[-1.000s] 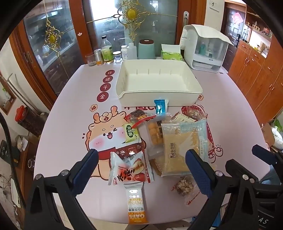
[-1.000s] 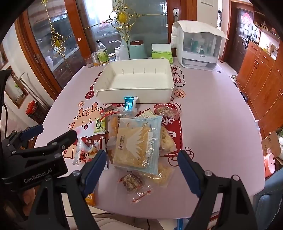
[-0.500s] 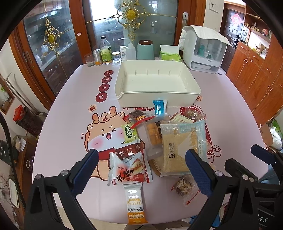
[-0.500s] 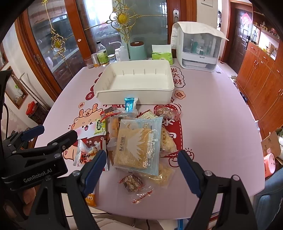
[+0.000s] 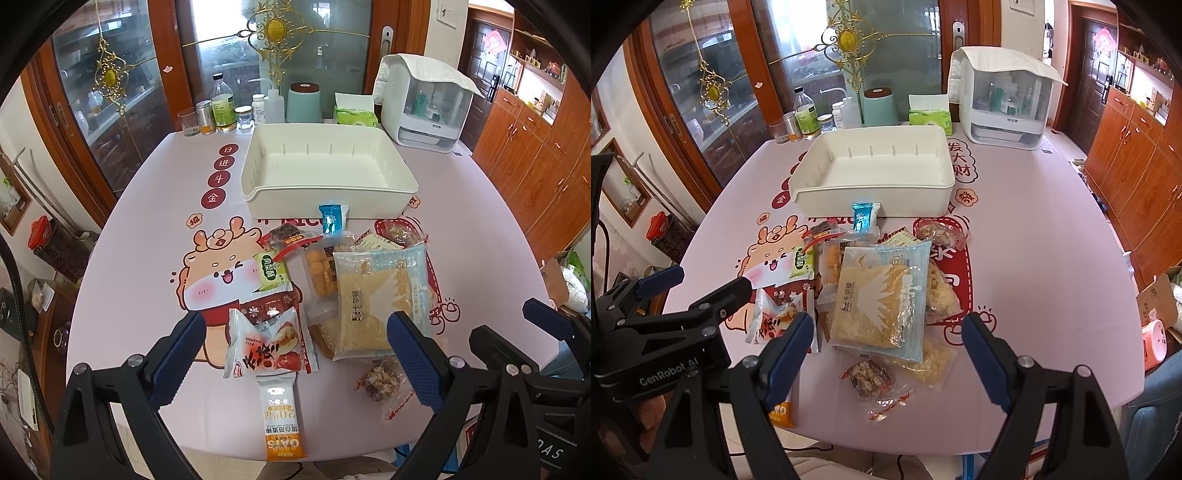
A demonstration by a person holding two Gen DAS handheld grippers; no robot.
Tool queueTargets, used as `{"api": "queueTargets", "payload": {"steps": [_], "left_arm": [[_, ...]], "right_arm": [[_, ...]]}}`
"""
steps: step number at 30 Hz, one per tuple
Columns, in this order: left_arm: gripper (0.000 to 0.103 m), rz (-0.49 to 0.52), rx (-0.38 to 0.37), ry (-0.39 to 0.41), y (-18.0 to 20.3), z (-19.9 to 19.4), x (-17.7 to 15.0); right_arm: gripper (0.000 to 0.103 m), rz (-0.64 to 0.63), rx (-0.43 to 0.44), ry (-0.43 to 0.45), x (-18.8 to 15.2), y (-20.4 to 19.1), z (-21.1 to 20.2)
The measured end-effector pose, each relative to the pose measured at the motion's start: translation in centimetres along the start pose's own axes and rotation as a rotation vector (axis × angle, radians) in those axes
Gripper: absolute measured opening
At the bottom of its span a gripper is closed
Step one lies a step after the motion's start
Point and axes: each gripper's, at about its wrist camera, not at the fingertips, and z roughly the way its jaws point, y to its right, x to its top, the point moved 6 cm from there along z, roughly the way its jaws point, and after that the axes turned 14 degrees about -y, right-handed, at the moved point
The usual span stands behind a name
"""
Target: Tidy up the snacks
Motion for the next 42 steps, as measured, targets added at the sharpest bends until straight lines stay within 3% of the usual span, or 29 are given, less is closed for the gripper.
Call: {"api": "queueTargets", "payload": {"steps": [42], "left_arm": [[0.098, -0.037, 0.007, -0.008, -0.9, -1.0, -3.1]], "right_arm": [[0.083, -0.01, 0.043, -0.018, -2.5, -0.5, 0.1]]}}
